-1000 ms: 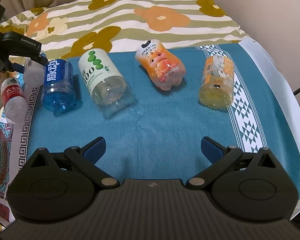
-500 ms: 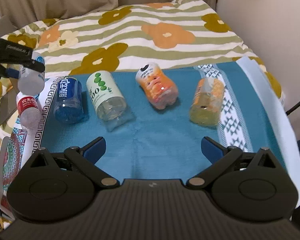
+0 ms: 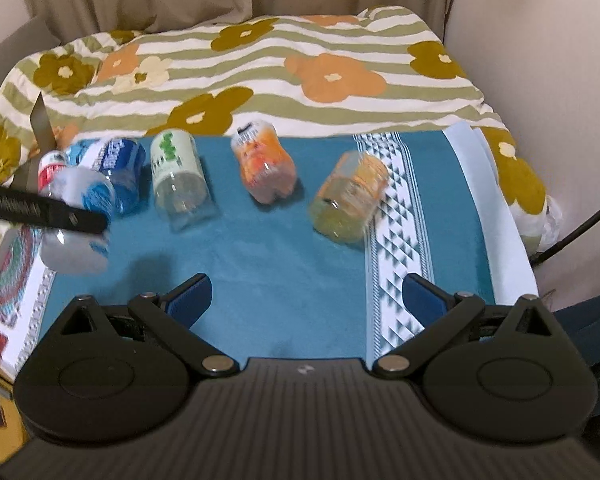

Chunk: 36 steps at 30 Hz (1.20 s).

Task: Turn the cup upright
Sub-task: 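Carry the white cup with the left gripper, set it down on its side, release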

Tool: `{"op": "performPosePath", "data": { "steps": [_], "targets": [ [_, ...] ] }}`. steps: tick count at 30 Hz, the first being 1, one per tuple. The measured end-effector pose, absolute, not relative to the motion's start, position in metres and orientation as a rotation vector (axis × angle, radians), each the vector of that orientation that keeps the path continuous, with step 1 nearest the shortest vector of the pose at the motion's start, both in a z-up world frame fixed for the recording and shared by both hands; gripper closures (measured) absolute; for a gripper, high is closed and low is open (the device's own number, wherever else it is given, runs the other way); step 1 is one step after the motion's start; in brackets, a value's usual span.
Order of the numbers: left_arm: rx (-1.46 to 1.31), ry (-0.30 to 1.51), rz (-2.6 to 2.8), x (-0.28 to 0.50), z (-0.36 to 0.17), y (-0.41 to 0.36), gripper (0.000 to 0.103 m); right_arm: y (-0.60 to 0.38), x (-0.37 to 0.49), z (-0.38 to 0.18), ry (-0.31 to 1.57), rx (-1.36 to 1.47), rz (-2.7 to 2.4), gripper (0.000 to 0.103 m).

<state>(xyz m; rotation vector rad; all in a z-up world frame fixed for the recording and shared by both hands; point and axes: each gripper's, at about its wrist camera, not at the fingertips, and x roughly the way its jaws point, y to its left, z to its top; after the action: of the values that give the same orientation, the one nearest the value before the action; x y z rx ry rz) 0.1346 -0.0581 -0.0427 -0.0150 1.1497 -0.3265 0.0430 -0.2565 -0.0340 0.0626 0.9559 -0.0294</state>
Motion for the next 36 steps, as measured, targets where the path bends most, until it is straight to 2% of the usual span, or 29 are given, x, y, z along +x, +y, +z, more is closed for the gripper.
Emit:
{"op": "performPosePath", "data": {
  "steps": [11, 24, 27, 29, 36],
  "targets": [
    [0.039, 1.235, -0.395, 0.097, -0.112, -0.109, 0.031, -0.286, 0.007, -0.066, 1.013, 0.032, -0.018, 0.0],
    [0.074, 1.179, -0.388, 0.093, -0.121, -0.117, 0.029, -0.293, -0.006, -0.076, 1.026, 0.055, -0.018, 0.0],
    [0.097, 1.172, -0.384, 0.092, -0.121, -0.119, 0.02, -0.293, -0.006, -0.074, 1.021, 0.059, -0.021, 0.0],
    [0.106, 1.159, -0.378, 0.092, -0.12, -0.119, 0.007, -0.293, -0.006, -0.073, 1.017, 0.062, -0.023, 0.0],
    [0.093, 1.143, -0.366, 0.088, -0.107, -0.112, 0.006, -0.292, -0.003, -0.063, 1.007, 0.058, -0.032, 0.0]
  ]
}}
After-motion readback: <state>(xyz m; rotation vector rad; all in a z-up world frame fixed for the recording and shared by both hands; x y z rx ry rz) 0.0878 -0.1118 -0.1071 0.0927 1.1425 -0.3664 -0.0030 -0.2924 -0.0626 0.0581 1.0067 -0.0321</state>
